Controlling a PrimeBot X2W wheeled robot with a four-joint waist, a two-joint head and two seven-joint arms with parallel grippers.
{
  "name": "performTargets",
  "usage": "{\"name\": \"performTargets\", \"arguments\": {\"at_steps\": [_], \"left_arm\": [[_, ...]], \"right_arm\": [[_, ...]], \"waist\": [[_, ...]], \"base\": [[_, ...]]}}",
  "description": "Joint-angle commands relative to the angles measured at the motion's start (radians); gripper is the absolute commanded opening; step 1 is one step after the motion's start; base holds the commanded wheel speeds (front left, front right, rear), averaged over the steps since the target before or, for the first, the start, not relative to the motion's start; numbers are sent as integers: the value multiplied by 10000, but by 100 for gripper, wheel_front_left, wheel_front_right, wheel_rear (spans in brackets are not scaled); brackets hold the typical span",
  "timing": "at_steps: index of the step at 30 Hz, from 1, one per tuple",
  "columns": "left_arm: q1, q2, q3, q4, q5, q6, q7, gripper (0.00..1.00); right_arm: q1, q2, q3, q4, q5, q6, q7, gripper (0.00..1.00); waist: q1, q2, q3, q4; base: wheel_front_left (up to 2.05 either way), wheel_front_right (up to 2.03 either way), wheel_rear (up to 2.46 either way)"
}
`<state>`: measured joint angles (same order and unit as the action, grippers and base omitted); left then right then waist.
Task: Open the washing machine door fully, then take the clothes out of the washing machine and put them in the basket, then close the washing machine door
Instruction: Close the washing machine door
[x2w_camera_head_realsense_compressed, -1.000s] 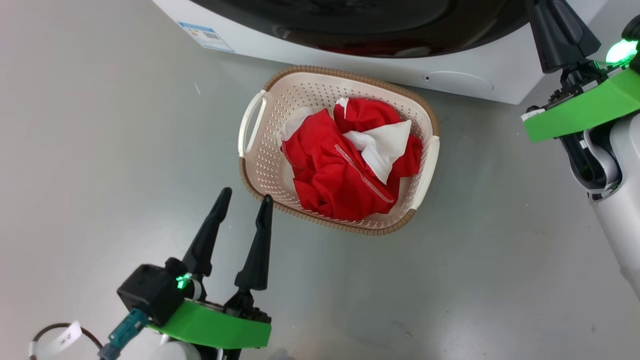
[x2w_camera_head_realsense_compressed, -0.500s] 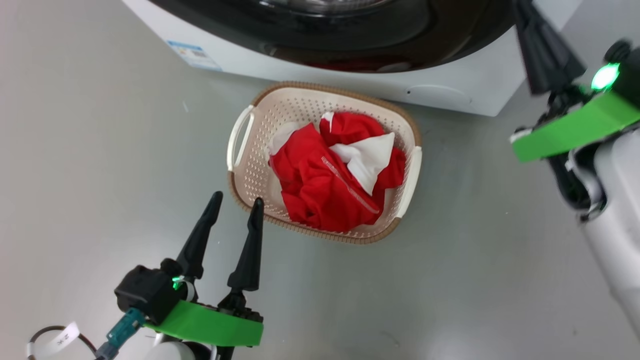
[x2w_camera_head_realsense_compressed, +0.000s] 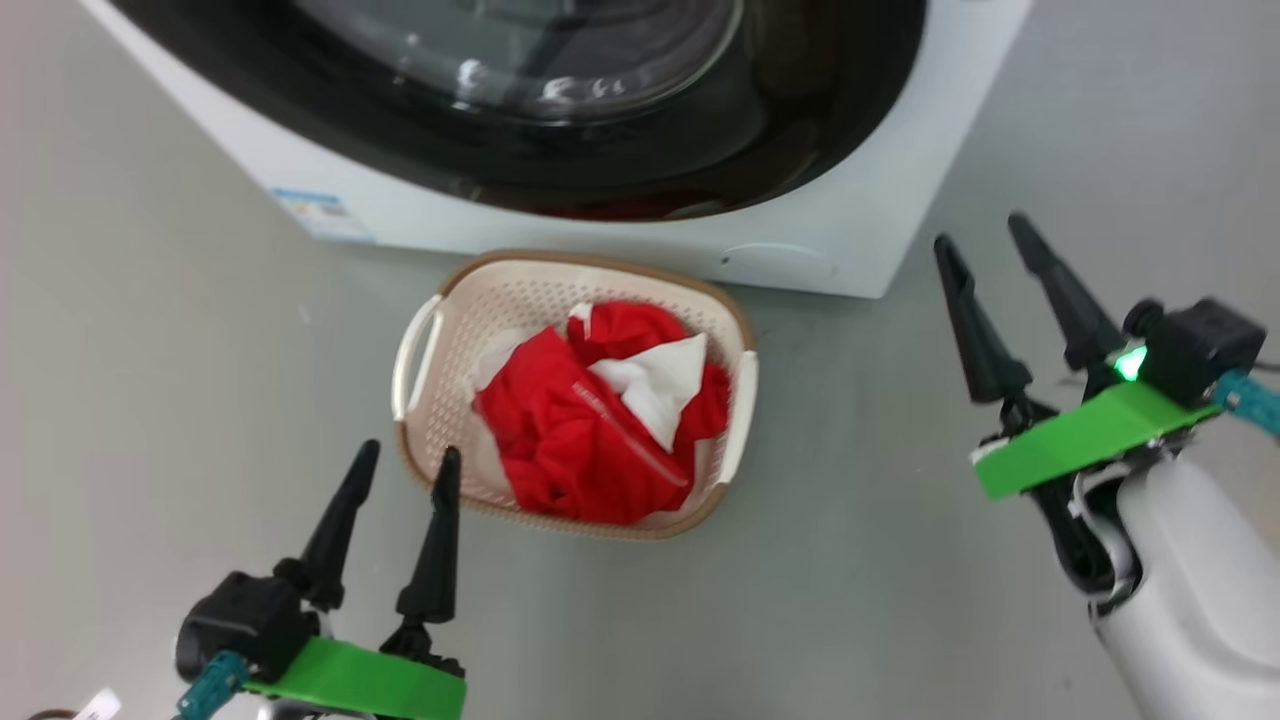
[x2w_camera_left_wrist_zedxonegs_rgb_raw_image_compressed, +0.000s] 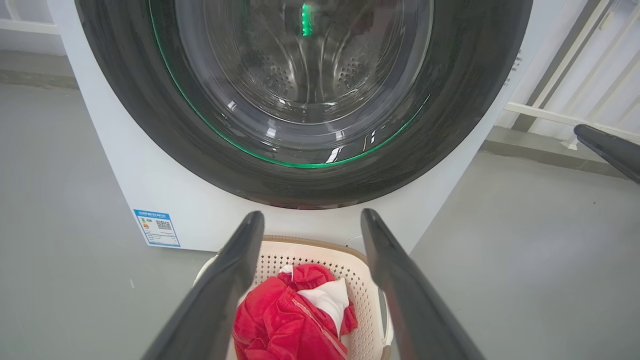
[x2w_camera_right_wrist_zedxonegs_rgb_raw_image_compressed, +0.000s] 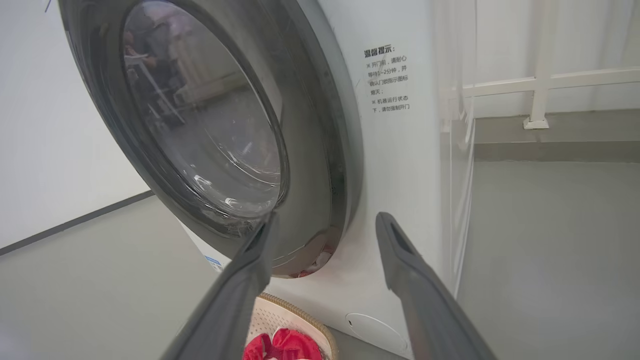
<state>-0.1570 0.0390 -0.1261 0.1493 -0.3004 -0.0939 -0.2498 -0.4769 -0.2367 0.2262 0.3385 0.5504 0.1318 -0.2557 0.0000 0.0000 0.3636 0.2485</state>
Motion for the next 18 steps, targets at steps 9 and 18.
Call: {"name": "performTargets", "arguments": {"at_steps": [9,18], "left_arm": [[448,112,1109,173,543,-282,-120,100],[809,112,1588,340,746,-349,-120,100]], "right_arm": [[1758,406,-161,-312,-306,-11,-61,100],[2559,545,-390,-369,-400,-11,-61,100]], "waist": [[0,0,-1288,-1457],[0,0,-1902,-2112]], "base": [[0,0,0],[0,0,0]]}}
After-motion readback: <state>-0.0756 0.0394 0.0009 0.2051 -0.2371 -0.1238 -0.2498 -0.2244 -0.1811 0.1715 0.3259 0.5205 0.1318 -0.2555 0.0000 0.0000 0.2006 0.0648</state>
